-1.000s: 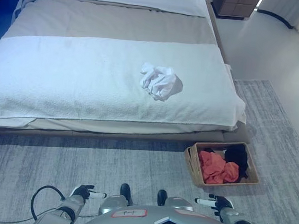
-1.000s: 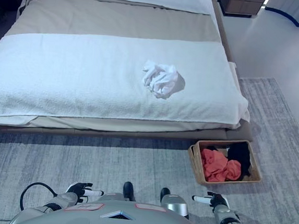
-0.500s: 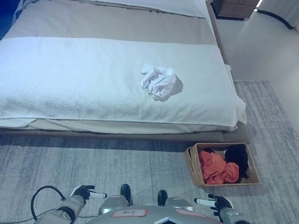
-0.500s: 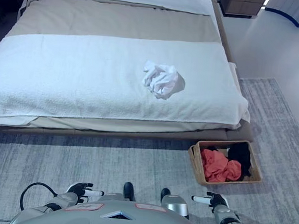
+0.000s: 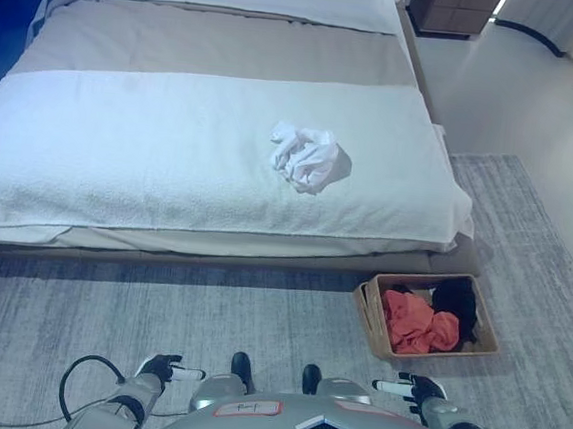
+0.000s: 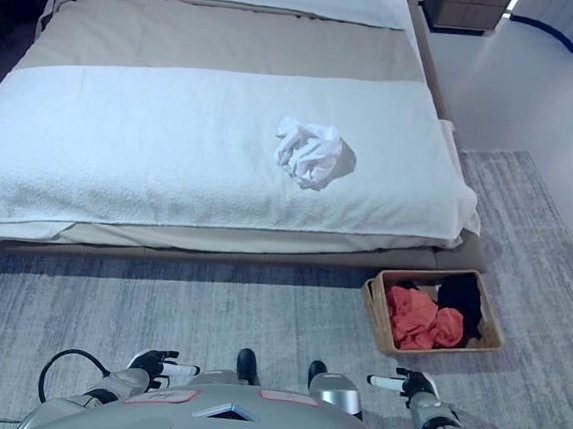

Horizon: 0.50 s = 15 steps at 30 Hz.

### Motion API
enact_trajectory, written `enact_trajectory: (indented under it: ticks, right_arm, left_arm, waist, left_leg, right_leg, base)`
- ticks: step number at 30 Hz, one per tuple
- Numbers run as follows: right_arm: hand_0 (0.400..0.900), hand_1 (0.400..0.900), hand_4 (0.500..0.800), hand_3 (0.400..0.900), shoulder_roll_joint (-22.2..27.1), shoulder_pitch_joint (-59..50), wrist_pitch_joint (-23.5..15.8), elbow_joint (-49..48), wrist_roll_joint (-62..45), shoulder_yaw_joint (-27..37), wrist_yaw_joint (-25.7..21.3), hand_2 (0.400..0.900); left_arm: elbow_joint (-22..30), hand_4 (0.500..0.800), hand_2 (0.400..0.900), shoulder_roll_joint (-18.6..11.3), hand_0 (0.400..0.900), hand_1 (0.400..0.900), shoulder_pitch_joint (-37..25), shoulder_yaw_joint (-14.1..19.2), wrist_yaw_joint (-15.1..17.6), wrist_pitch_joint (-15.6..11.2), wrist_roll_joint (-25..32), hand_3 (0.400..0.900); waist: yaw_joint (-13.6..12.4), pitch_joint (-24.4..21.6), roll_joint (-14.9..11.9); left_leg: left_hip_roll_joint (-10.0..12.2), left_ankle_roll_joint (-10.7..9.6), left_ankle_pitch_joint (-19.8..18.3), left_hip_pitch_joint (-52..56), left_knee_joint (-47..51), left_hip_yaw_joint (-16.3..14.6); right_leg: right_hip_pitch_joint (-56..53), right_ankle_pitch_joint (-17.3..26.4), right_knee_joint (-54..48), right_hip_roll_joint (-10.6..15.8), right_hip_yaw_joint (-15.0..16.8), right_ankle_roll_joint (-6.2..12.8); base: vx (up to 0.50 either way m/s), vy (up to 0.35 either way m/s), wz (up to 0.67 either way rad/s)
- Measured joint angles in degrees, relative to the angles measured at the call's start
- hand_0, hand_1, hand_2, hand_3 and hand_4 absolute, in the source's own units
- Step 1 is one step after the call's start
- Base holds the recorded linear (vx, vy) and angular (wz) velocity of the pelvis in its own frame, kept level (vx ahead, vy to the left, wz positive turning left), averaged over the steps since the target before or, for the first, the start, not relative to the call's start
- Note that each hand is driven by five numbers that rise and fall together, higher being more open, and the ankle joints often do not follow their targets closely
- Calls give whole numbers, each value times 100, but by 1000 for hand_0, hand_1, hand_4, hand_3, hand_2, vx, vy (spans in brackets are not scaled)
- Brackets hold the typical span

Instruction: Put the clothes on the bed into the basket.

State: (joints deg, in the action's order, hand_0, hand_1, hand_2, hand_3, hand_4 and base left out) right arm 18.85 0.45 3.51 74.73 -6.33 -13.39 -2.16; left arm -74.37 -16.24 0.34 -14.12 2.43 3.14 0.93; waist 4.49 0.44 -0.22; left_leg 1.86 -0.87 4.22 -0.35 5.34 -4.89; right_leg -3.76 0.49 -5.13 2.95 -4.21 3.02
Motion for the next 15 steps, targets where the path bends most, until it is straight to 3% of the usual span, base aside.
enact_trajectory:
  ticks: [8, 10, 11, 12, 13, 15]
  right_arm:
    - [900, 900, 800, 900, 18, -60, -6, 18, 0, 1, -3, 900]
    - [900, 900, 800, 900, 22, -178, -9, 41, 0, 1, 0, 900]
    - [900, 900, 800, 900, 23, -252, -19, 42, -3, -2, 6, 900]
    - [900, 900, 800, 900, 40, -273, -26, 31, -2, -5, -3, 900]
    - [900, 900, 800, 900, 61, -330, -14, 65, -2, -6, -9, 900]
    - [900, 900, 800, 900, 80, -346, -39, 55, -4, -5, -14, 900]
  left_arm:
    - [-22, 800, 900, 5, 900, 900, -189, -30, -3, -10, 54, 900]
    - [-89, 800, 900, 11, 900, 900, -312, -22, -5, -44, 149, 900]
    - [-126, 800, 900, 12, 900, 900, -524, -30, -1, -58, 185, 900]
    - [-124, 800, 900, 33, 900, 900, -702, -52, -13, -45, 225, 900]
    - [-126, 800, 900, 52, 900, 900, -706, -53, -39, -54, 228, 900]
    - [-197, 800, 900, 58, 900, 900, -606, -53, -81, -36, 230, 900]
  waist:
    - [-18, 151, 133]
    - [-80, 364, 193]
    - [-117, 534, 130]
    - [-169, 611, 33]
    - [-193, 653, 2]
    - [-173, 666, 8]
  left_leg:
    - [43, -213, 131, -376, -415, 361]
    - [73, -519, 187, -647, -890, 538]
    - [-49, -891, 374, -939, -1280, 760]
    - [-181, -1027, 469, -1134, -1541, 991]
    - [-222, -1026, 524, -1295, -1764, 1054]
    - [-168, -708, 336, -1406, -1994, 780]
  right_leg:
    - [82, -113, 71, -137, -274, -108]
    - [217, -222, 291, -207, -260, -249]
    - [334, -298, 449, -113, -259, -357]
    - [421, -301, 491, -9, -242, -375]
    - [428, -272, 449, 30, -290, -447]
    - [299, -224, 372, 2, -406, -541]
  base:
    - [-17, -146, 18]
    - [-75, -177, 23]
    - [-17, -166, 38]
    - [46, -133, 28]
    - [76, -98, 14]
    - [107, -49, 1]
